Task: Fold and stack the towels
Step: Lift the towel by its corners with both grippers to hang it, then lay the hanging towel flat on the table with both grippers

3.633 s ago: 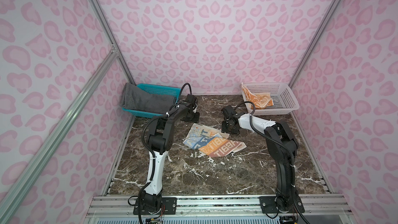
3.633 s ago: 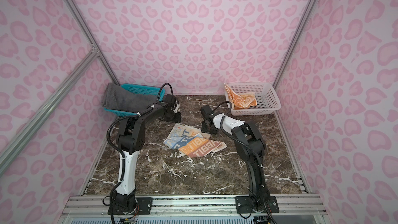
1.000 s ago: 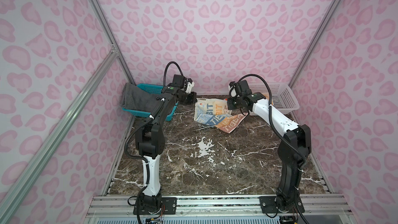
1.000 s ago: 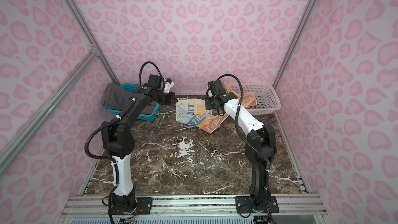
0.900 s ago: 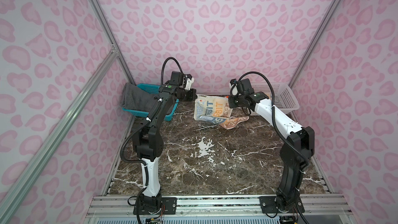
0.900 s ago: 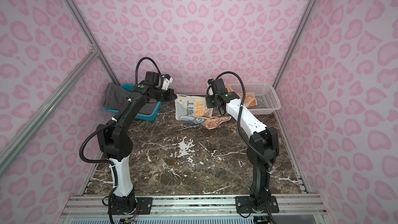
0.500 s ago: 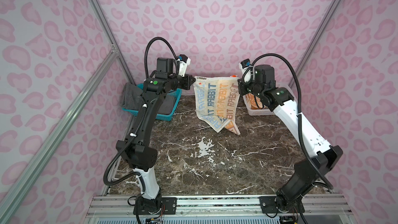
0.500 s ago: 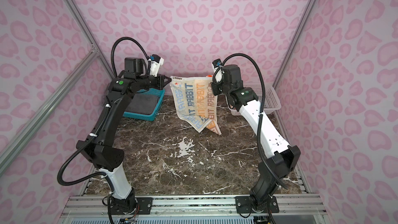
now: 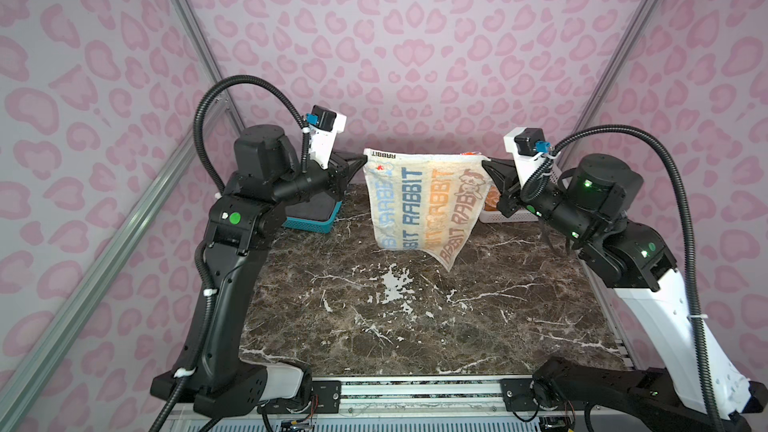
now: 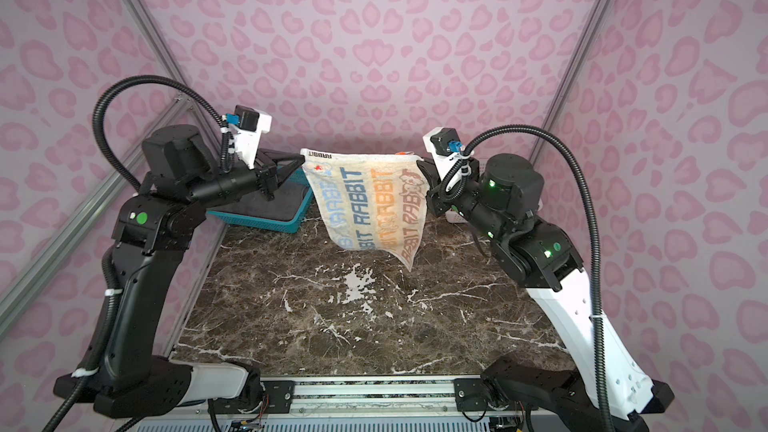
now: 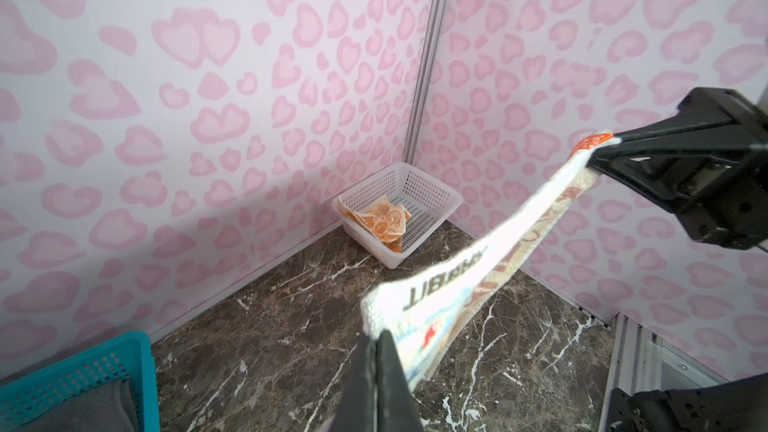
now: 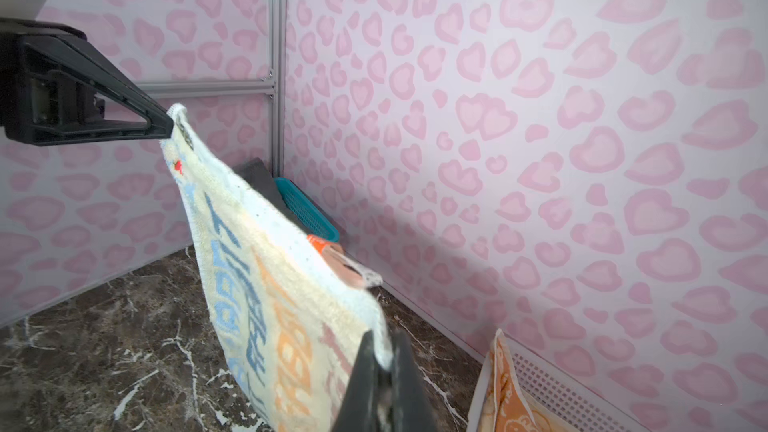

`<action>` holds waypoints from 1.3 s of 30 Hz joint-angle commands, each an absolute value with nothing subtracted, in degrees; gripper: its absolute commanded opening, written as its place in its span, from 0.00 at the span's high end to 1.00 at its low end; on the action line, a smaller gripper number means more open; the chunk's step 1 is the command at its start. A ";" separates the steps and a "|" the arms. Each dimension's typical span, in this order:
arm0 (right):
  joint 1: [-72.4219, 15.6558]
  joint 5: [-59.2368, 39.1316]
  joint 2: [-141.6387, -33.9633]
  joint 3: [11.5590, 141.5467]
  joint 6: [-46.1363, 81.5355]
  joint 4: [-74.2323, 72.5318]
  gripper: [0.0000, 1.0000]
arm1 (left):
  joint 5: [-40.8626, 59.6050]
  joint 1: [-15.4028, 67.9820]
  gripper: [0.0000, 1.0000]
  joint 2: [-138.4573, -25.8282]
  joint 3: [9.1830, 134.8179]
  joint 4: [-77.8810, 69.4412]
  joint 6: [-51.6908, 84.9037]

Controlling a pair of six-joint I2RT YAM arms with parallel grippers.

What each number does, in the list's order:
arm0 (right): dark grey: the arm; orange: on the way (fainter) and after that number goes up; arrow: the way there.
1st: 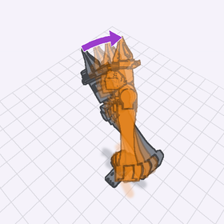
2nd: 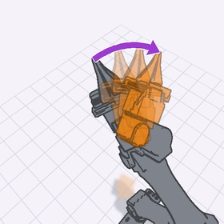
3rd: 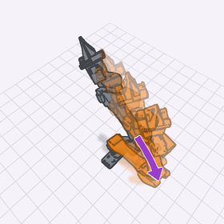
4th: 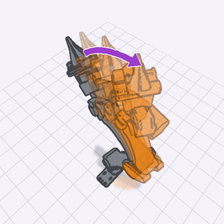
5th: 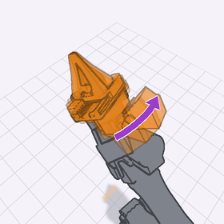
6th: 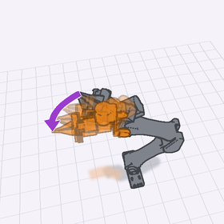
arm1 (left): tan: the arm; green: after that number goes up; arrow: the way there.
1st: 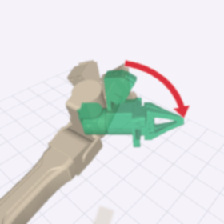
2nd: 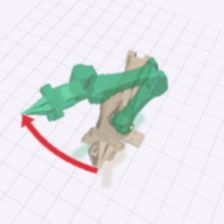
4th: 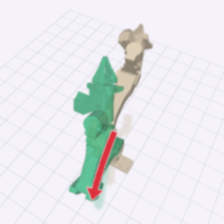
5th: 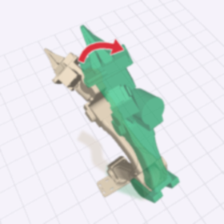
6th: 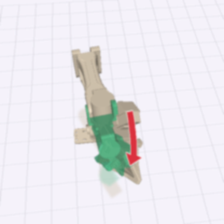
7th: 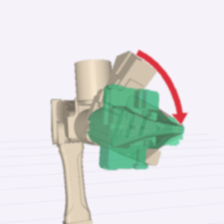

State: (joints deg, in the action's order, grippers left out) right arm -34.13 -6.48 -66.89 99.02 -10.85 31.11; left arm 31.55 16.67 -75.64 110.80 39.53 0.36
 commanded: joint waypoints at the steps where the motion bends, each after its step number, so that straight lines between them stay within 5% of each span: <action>1: -34.13 -3.63 -65.30 97.79 -7.64 29.14 1.00 | 30.37 16.63 0.97 -73.13 109.34 34.30 2.56; 10: -22.35 -9.77 -79.46 103.51 -0.36 35.22 1.00 | 24.47 15.18 0.97 -84.92 109.95 35.16 3.56; 26: -17.58 -19.03 -109.22 105.09 -5.70 27.27 1.00 | 24.27 13.30 0.97 -116.99 116.11 36.47 -0.96; 39: -19.81 -18.11 -101.70 82.52 -8.79 23.53 1.00 | 28.66 13.40 0.97 -110.02 95.56 31.08 0.29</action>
